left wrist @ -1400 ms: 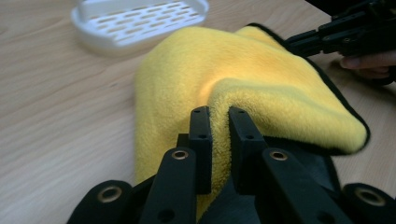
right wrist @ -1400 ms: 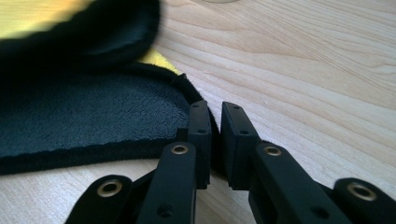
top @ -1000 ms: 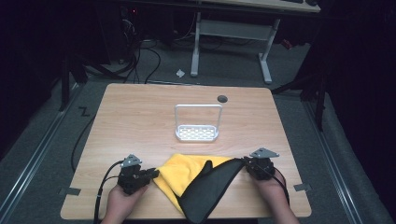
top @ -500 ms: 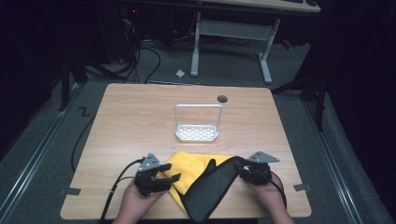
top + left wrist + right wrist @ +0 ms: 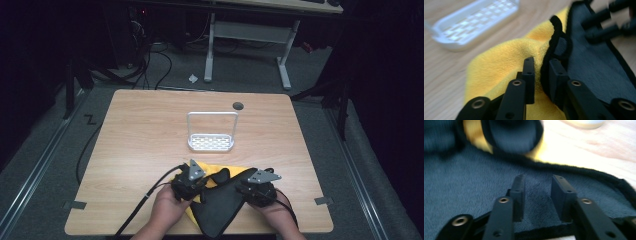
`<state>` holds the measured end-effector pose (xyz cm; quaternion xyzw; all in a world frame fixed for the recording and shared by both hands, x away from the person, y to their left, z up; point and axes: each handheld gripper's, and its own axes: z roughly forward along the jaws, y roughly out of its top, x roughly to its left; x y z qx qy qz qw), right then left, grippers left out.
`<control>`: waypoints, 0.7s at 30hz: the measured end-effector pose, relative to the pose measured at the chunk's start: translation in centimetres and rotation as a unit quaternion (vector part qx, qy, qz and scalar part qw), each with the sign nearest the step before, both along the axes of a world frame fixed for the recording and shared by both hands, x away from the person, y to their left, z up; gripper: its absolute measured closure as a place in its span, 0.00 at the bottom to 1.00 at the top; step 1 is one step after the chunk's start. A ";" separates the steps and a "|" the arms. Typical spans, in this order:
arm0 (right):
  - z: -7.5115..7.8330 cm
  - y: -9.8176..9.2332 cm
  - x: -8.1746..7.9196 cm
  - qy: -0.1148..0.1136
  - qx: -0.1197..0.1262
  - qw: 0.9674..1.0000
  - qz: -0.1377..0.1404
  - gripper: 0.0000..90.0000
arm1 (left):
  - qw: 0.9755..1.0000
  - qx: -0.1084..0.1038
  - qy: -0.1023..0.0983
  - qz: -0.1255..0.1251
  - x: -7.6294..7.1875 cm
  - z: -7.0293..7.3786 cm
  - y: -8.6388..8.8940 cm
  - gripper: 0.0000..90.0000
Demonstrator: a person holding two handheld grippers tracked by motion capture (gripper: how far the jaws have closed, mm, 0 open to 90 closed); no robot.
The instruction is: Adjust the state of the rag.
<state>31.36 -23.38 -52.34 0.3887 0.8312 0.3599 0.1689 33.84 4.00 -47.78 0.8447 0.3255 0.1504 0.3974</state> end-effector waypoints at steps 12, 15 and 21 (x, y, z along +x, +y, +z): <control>-0.3 -0.3 0.4 0.017 -0.020 1.000 0.002 0.97 | 0.986 -0.104 0.049 0.118 2.5 -0.3 11.7 0.89; -0.2 -1.2 0.5 0.014 -0.027 0.999 -0.017 1.00 | 0.983 -0.115 0.064 0.126 2.5 -1.4 13.1 0.89; -0.2 -3.1 1.2 0.020 -0.019 0.998 -0.048 1.00 | 0.982 -0.123 0.087 0.116 2.2 -3.0 13.6 0.89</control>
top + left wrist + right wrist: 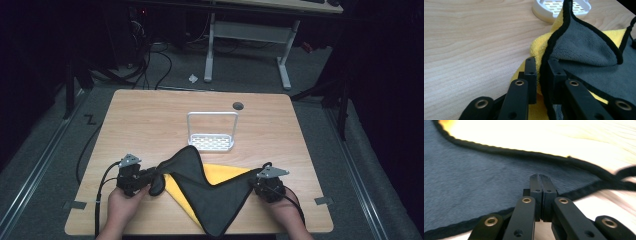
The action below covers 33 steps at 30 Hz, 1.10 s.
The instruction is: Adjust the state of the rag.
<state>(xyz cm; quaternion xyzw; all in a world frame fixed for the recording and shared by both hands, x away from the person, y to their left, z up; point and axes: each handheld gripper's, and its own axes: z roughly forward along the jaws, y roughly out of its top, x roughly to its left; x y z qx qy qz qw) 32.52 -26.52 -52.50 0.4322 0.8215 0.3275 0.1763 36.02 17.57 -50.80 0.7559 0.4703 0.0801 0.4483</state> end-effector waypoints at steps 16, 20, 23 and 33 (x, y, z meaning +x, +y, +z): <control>0.0 8.0 -2.2 0.009 -0.001 0.992 0.123 1.00 | 1.000 -0.001 -0.011 -0.007 -0.3 0.3 -0.3 0.89; 0.0 6.1 -1.9 0.019 0.007 0.995 0.096 1.00 | 1.000 -0.008 -0.009 -0.011 -0.3 0.4 -0.3 0.89; 0.1 3.7 -1.5 0.018 0.004 0.998 0.064 1.00 | 1.000 -0.004 -0.012 -0.021 -0.5 0.3 -0.7 0.89; 0.2 -3.3 -0.5 0.006 -0.005 0.999 -0.039 1.00 | 0.998 0.017 0.009 -0.054 -1.0 -0.8 -2.2 0.88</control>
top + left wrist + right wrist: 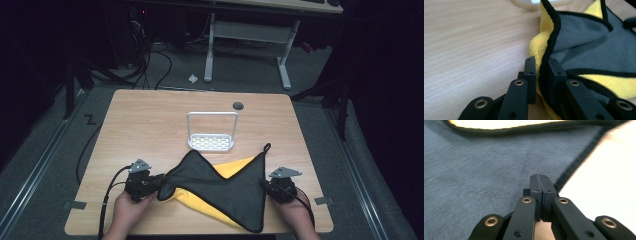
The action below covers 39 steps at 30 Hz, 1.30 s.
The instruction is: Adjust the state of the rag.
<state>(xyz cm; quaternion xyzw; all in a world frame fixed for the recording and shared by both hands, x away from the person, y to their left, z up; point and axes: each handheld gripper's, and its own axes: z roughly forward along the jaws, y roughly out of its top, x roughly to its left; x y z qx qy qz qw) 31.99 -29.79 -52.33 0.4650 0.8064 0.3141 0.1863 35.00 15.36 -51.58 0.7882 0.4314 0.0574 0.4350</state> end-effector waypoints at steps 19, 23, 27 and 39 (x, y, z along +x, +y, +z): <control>0.7 -1.2 1.8 -0.053 -0.011 0.998 -0.040 1.00 | 1.000 -0.006 -0.016 -0.020 -2.3 0.5 0.4 0.59; 0.7 -0.9 1.5 -0.051 -0.011 0.998 -0.027 0.99 | 0.999 -0.023 -0.004 -0.030 0.2 0.8 -0.5 0.51; 0.4 -0.2 1.2 -0.045 -0.014 0.999 -0.015 0.98 | 0.998 -0.044 0.016 -0.031 3.4 0.9 -2.1 0.49; -0.2 0.5 1.3 -0.033 -0.036 0.999 0.002 0.98 | 0.999 0.006 0.042 -0.010 7.4 -0.4 -4.5 0.95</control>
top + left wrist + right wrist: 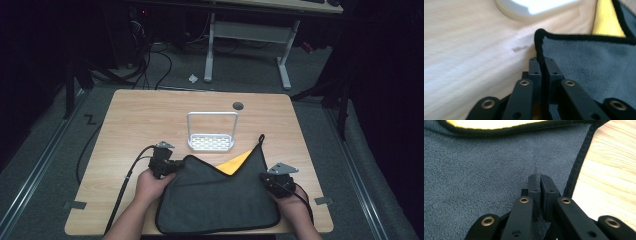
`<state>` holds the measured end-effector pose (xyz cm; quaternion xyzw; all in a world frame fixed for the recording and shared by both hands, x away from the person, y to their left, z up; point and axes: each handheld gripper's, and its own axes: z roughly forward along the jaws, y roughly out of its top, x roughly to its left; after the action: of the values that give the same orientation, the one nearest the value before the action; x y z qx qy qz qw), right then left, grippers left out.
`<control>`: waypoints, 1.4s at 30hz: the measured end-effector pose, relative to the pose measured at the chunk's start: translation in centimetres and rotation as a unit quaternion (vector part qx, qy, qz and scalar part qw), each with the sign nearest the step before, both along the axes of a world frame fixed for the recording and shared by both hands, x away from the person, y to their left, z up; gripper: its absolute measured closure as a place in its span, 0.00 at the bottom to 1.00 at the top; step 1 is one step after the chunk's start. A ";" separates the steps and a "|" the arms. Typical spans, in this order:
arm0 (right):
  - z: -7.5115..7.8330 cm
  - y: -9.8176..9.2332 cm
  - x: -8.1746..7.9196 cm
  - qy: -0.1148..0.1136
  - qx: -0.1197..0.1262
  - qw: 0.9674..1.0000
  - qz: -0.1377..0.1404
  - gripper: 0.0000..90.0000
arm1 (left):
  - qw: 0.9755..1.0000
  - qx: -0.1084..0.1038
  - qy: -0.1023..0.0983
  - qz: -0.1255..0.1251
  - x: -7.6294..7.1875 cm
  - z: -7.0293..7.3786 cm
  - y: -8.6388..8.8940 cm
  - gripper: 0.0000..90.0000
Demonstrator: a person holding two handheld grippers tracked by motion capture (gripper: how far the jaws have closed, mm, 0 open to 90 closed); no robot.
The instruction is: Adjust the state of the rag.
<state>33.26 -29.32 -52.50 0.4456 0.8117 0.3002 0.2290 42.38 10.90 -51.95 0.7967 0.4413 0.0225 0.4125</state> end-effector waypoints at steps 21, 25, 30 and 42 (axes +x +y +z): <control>0.2 -1.7 -2.3 0.011 -0.005 0.999 -0.041 0.97 | 0.999 0.012 -0.046 -0.004 -6.0 -1.4 2.3 0.70; 0.2 -2.6 -2.9 0.007 -0.012 0.998 -0.056 0.97 | 0.999 0.002 -0.043 -0.028 -6.6 -1.4 1.0 0.72; 0.2 -3.4 -2.6 0.003 -0.018 0.997 -0.071 0.97 | 0.997 0.005 -0.051 -0.054 -7.4 -1.5 -1.0 0.72; 0.0 -5.4 -1.8 -0.012 -0.004 0.995 -0.100 0.81 | 0.996 0.009 -0.069 -0.051 -7.2 -1.2 -1.7 0.69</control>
<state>31.49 -34.70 -52.49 0.5202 0.7612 0.2782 0.2693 35.20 9.17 -53.13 0.8182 0.3704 0.0607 0.4356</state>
